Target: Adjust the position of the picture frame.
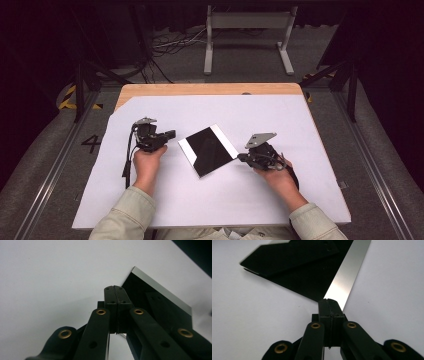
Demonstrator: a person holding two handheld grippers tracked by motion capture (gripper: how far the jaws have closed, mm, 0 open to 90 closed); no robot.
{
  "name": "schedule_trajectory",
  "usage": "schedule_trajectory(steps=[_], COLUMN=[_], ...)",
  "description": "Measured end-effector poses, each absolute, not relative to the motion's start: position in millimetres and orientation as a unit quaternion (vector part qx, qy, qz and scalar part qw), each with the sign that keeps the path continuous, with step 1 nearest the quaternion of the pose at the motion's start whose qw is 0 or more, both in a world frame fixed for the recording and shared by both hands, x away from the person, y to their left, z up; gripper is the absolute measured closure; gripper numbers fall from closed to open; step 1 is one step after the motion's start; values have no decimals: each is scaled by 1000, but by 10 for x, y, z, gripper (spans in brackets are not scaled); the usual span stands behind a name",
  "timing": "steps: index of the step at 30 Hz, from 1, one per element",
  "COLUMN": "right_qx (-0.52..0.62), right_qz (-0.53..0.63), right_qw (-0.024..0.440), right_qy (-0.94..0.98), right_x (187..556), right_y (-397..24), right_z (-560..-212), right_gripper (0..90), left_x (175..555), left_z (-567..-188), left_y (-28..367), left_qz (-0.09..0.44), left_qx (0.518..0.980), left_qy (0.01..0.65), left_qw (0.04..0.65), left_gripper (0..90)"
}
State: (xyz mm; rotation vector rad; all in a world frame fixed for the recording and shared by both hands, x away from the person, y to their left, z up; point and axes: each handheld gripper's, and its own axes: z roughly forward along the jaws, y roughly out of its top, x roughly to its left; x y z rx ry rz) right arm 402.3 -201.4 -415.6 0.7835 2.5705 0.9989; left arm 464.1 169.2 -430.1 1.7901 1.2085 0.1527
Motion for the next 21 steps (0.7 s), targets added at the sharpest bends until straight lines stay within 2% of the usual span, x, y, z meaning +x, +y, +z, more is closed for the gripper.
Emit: schedule_trajectory(steps=[9,14,21], right_qx=[277,280,286], right_qz=[377,376,370], right_qw=[139,140,137], right_qy=[873,872,873], right_x=[3819,3776,3761], right_y=[-2249,-2290,-2326], right_z=[-3916,-3905,-3941], right_gripper=[900,900,900], left_x=[4831,4883,4907], left_z=[-4503,-4505,-4524], left_y=[1612,1478,1496], left_qz=[32,39,38], left_qx=[742,764,765], left_qy=[512,499,503], left_qw=[430,408,401], left_gripper=[900,900,900])
